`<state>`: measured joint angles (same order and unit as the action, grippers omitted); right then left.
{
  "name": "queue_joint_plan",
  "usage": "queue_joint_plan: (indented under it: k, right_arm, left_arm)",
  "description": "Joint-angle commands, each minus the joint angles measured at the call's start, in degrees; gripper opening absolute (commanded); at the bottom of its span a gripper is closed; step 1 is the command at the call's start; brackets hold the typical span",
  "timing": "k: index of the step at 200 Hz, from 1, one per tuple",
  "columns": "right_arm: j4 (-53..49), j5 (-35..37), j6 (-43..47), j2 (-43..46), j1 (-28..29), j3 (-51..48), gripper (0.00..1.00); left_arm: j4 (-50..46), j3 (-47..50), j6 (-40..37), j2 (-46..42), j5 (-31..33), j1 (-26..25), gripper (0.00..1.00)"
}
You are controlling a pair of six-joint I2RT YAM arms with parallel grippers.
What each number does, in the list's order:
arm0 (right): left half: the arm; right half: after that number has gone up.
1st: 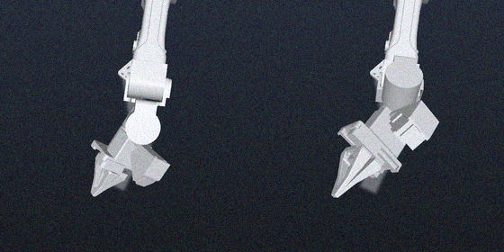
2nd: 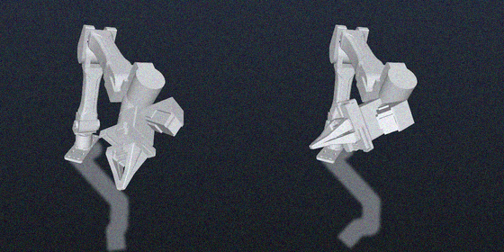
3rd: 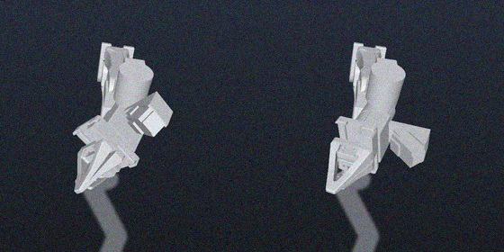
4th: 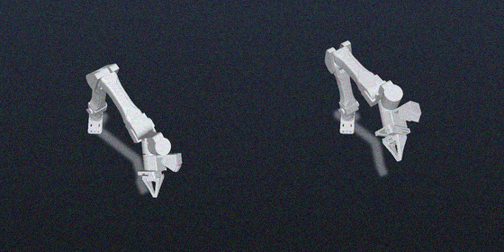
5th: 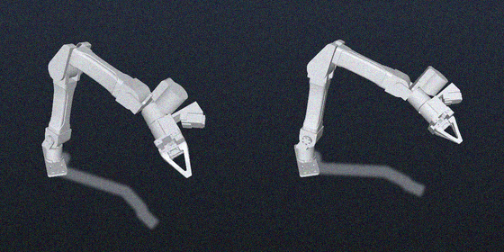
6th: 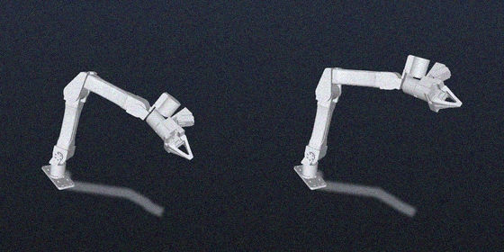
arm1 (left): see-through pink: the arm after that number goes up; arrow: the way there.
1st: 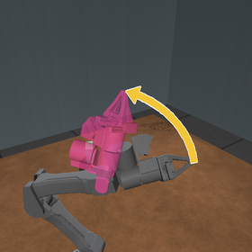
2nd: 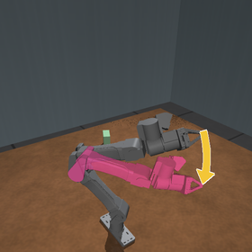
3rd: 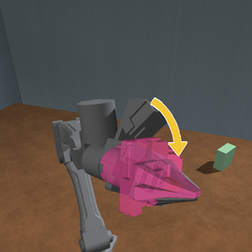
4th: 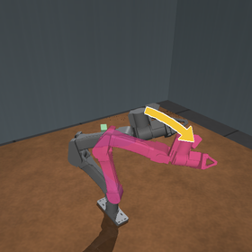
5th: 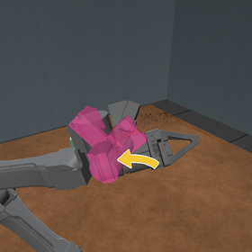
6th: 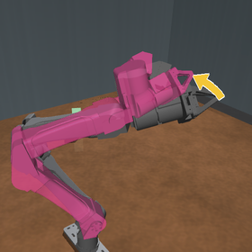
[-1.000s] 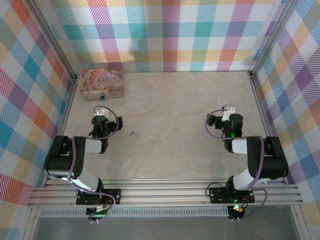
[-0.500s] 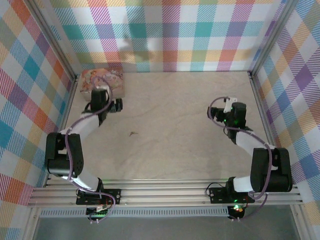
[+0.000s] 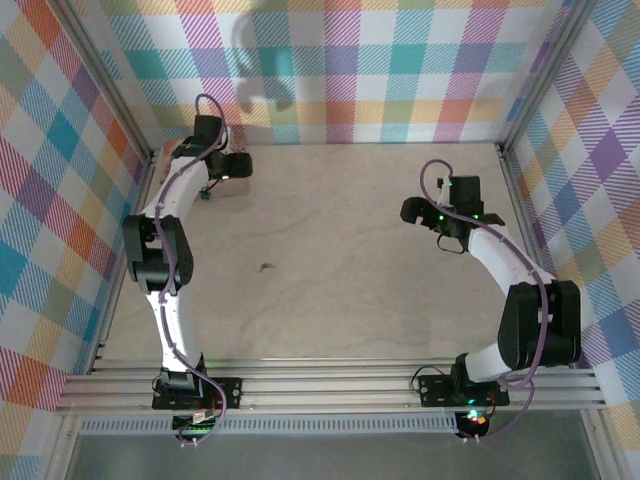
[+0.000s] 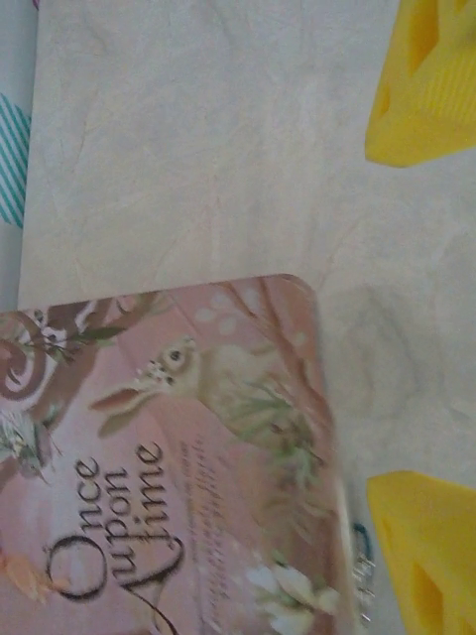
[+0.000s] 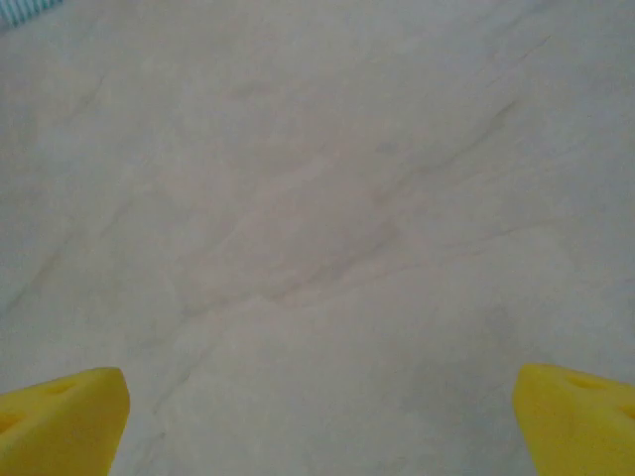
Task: Unlock the padlock with the key
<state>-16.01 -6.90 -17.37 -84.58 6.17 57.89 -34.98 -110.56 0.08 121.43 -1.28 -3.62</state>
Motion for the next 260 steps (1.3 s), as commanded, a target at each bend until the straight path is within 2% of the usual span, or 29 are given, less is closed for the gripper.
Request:
queue_joint_plan:
  k: [1,32,50,79,149,189,260]
  right_arm:
    - [-8.53,-3.81,0.42,-1.64,2.25,2.43,0.97]
    - [-11.28,-7.06,2.0,-1.21,5.95,3.93,0.96]
    - [-14.66,-7.47,2.65,-1.12,8.14,6.35,0.96]
    - [-18.68,-6.96,1.68,-0.81,10.1,8.89,0.96]
    - [-17.42,-7.72,-3.06,-0.28,10.13,9.6,0.96]
    - [-16.77,-8.65,-4.57,0.14,10.17,8.73,0.95]
    - [-14.76,-8.93,-8.82,3.1,10.13,4.76,0.93]
  left_arm:
    - [-6.71,-6.5,0.4,4.11,-1.73,0.14,0.78]
    - [-9.6,-15.66,0.22,11.37,-1.7,0.28,0.76]
    - [-9.3,-17.55,0.18,13.51,-3.16,0.23,0.76]
    - [-8.96,-17.43,0.93,14.81,-5.93,0.28,0.73]
    - [-6.42,-10.51,5.59,12.7,-15.28,-1.11,0.63]
    - [-7.04,-7.96,6.03,11.15,-19.06,-4.45,0.61]
    - [-7.91,0.39,6.56,5.78,-19.89,-14.38,0.59]
